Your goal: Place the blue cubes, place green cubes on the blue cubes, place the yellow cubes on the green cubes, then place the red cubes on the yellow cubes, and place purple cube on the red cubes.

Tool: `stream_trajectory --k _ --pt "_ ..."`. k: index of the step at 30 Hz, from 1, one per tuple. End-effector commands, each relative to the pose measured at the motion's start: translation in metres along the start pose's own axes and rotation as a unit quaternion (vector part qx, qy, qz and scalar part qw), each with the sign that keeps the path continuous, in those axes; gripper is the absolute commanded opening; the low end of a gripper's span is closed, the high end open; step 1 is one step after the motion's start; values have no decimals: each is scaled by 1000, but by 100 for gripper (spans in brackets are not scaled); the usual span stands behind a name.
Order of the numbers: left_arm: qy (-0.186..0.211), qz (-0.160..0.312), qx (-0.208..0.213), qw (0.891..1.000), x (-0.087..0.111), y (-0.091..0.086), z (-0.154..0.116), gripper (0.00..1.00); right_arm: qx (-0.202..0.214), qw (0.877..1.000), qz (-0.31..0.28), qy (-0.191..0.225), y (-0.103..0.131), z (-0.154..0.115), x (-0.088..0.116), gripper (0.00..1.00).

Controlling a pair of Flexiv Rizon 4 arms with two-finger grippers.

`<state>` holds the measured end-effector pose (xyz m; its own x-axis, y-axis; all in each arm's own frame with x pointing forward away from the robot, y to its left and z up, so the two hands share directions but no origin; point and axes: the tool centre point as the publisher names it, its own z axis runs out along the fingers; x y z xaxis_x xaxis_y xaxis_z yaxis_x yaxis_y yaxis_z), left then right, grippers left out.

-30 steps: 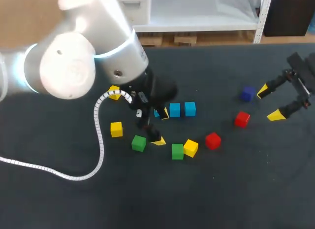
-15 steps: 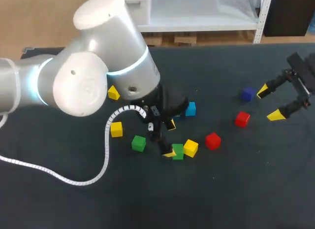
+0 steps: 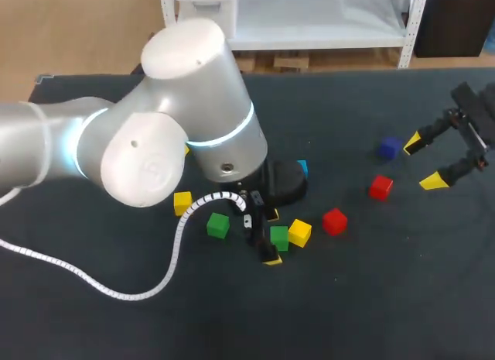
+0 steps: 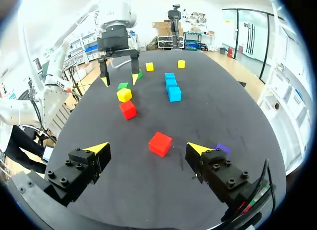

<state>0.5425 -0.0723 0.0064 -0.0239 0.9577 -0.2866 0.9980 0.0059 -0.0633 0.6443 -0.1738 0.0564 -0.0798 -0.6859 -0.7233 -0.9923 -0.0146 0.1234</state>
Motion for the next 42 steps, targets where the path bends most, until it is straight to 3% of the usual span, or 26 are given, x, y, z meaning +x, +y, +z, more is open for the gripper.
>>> stream_trajectory --k 1,7,15,22,25,32,42 --pt "1 -3 2 1000 -1 5 6 100 0 1000 -1 -1 -1 0 0 100" --pt "3 -12 -11 1000 20 10 -3 100 0 1000 -1 -1 -1 0 0 100" --pt "29 51 -16 998 76 12 -25 100 0 1000 -1 -1 -1 0 0 100" --pt "30 84 -14 996 96 15 -40 100 0 1000 -1 -1 -1 0 0 100" --pt "20 100 -6 995 99 18 -41 100 0 1000 -1 -1 -1 0 0 100" --pt "-60 84 -21 994 124 32 -63 100 0 1000 -1 -1 -1 0 0 100" --pt "-72 89 -36 993 166 54 -84 100 0 1000 -1 -1 -1 0 0 100"
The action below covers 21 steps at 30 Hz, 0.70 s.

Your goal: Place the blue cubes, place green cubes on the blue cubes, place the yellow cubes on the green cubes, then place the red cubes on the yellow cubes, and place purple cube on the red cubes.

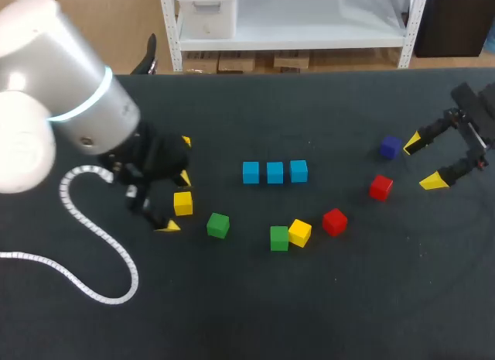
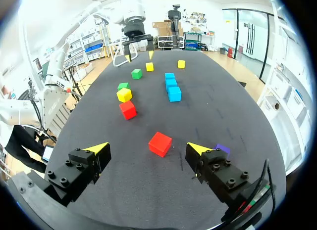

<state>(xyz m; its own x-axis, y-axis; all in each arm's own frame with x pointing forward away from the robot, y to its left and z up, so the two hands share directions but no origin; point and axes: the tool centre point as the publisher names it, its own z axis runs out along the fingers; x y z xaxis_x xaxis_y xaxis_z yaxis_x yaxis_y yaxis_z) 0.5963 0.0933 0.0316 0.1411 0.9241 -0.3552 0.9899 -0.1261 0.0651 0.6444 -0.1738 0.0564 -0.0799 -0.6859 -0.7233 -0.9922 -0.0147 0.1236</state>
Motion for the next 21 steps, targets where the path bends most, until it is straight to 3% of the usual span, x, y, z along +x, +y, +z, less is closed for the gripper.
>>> stream_trajectory --k 1,3,9,21 --pt "-45 10 -2 999 17 0 -12 100 0 1000 -1 -1 -1 0 0 100" --pt "-66 14 -10 998 20 2 -17 100 0 1000 -1 -1 -1 0 0 100" --pt "-80 32 -12 996 24 8 -28 100 0 1000 -1 -1 -1 0 0 100" --pt "-70 45 0 996 24 12 -33 100 0 1000 -1 -1 -1 0 0 100"
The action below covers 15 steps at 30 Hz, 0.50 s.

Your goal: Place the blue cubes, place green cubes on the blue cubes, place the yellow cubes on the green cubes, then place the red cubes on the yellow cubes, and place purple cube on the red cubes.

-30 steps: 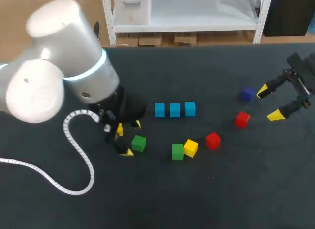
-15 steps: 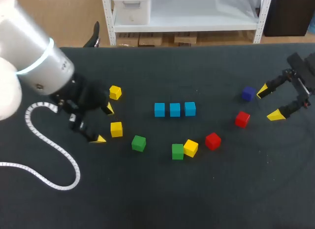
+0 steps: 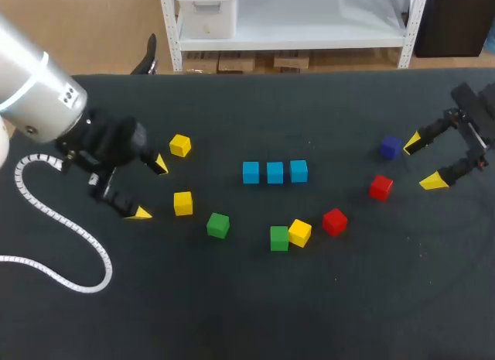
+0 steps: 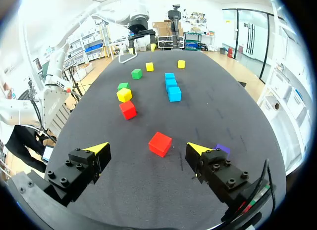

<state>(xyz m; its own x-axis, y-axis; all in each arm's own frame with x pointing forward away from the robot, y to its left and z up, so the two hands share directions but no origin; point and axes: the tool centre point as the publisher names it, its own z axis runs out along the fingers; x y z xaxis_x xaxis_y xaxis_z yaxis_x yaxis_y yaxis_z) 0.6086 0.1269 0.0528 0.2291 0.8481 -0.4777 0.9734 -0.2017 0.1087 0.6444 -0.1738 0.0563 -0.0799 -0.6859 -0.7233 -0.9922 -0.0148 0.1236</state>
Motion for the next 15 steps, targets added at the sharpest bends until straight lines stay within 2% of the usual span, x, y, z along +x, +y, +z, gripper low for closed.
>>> stream_trajectory --k 1,2,4,9,15 --pt "1 1 3 1000 -1 3 -2 100 0 1000 -1 -1 -1 0 0 100" --pt "1 1 3 1000 -1 3 -2 100 0 1000 -14 -6 2 0 -3 100" --pt "1 1 3 1000 -1 3 -2 100 1 999 -25 24 7 3 -13 100" --pt "1 1 3 1000 -1 3 -2 100 -7 997 -52 62 27 18 -42 100" --pt "1 1 3 1000 -1 3 -2 100 12 992 -81 94 58 45 -71 100"
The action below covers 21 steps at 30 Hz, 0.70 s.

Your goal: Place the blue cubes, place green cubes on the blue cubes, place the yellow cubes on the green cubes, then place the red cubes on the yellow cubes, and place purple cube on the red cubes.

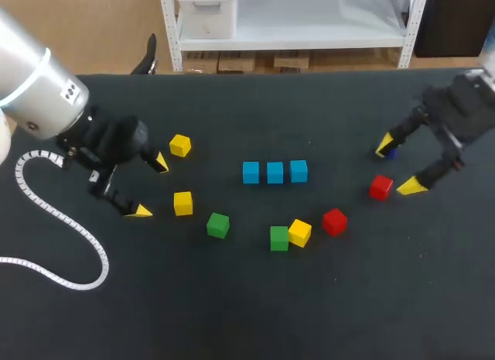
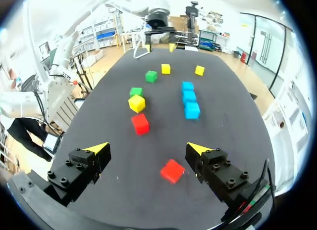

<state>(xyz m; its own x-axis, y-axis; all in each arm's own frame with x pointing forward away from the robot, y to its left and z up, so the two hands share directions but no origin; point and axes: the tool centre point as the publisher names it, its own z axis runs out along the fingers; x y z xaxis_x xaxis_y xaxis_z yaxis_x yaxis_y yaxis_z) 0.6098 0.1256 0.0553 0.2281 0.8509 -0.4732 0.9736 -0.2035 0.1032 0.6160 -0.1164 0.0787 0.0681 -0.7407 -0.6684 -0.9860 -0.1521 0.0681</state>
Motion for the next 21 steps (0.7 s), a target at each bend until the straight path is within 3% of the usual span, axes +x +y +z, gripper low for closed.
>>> stream_trajectory --k 1,9,21 --pt "-1 1 1 1000 1 1 0 100 39 998 -12 53 27 21 -27 100" --pt "-1 1 1 1000 1 1 0 100 56 995 -40 76 39 70 -66 100" --pt "-1 1 1 1000 1 1 0 100 7 991 -16 135 39 127 -104 100"
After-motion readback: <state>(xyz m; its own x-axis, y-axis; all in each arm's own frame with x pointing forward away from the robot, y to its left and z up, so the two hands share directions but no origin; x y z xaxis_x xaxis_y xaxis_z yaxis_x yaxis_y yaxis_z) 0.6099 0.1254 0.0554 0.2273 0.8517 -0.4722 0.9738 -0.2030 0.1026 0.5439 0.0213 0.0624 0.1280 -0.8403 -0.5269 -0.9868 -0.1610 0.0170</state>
